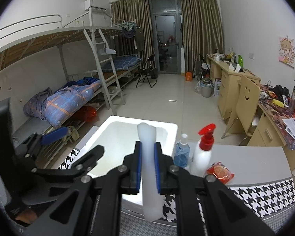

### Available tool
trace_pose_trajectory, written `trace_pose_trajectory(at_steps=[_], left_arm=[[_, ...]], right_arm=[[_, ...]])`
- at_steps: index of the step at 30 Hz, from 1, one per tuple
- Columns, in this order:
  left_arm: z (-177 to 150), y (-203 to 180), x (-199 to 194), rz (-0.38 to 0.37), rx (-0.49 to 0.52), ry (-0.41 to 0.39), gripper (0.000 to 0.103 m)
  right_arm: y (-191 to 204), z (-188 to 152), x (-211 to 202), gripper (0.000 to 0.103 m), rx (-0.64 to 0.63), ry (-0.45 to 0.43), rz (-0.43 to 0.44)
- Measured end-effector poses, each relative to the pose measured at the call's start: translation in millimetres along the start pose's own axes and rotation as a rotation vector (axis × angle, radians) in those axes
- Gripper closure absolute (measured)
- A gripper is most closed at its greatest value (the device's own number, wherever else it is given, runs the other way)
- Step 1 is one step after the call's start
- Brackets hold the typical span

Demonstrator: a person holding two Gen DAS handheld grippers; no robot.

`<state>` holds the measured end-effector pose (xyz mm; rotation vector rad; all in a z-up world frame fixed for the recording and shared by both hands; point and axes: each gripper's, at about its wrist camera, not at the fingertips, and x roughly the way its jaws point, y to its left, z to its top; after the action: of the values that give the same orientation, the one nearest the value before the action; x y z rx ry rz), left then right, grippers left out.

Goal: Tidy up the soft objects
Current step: 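Open the left tool to drop the tissue pack into the foam box, then open the right tool to drop the white tube into the foam box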

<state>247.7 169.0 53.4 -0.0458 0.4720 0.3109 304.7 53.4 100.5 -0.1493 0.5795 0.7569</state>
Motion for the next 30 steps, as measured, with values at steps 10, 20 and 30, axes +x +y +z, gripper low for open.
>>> trace_pose_trajectory(at_steps=[10,20,30], left_arm=[[-5.6,22.6,-15.1,0.039,-0.03,-0.029,0.001],[-14.2,38.3,-21.3,0.065,-0.056,-0.029,0.001],[-21.9,44.5,-23.1,0.079,-0.06,-0.027,0.001]], right_arm=[[18.4,5.3,15.0,0.089,-0.03,0.021,0.021],[26.5,8.8,35.1,0.089,-0.058,0.039,0.018],[31.3,2.8,59.0,0.043,-0.085,0.09,-0.009]])
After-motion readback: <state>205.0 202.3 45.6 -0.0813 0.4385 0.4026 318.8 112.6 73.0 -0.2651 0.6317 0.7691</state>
